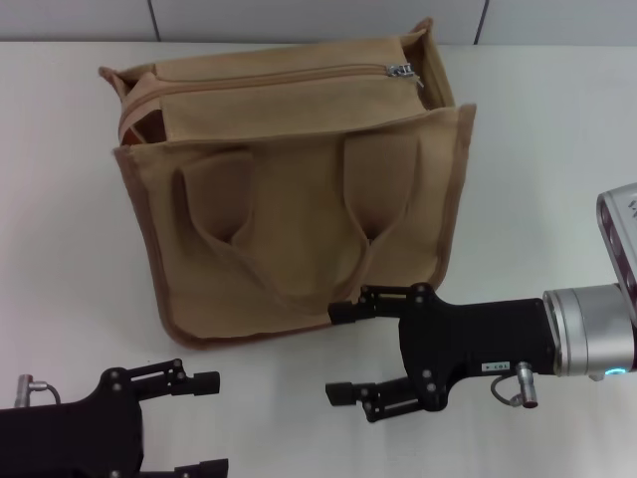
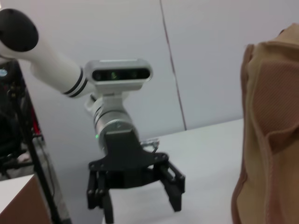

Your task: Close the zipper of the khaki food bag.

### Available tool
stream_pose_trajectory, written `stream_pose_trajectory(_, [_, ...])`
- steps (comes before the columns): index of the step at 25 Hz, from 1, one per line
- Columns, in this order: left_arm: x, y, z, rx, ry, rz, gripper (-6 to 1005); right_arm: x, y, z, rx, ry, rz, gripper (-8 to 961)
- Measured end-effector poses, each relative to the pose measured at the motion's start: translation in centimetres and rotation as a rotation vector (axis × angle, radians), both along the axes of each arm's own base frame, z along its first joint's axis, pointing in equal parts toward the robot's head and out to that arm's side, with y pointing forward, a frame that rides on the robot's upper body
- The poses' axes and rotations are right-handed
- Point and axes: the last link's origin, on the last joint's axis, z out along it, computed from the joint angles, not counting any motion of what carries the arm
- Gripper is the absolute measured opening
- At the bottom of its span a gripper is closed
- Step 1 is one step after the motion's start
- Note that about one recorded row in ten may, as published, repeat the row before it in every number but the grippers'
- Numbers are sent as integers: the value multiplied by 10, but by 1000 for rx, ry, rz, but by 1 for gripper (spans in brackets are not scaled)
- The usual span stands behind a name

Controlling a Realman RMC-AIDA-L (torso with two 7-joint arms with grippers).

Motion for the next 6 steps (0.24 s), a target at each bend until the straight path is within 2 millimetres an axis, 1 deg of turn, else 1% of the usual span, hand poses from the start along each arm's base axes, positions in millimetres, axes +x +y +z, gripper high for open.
stream_pose_trajectory(6, [0, 2, 3, 11, 9, -7, 786, -1, -1, -1, 1, -19, 18, 838])
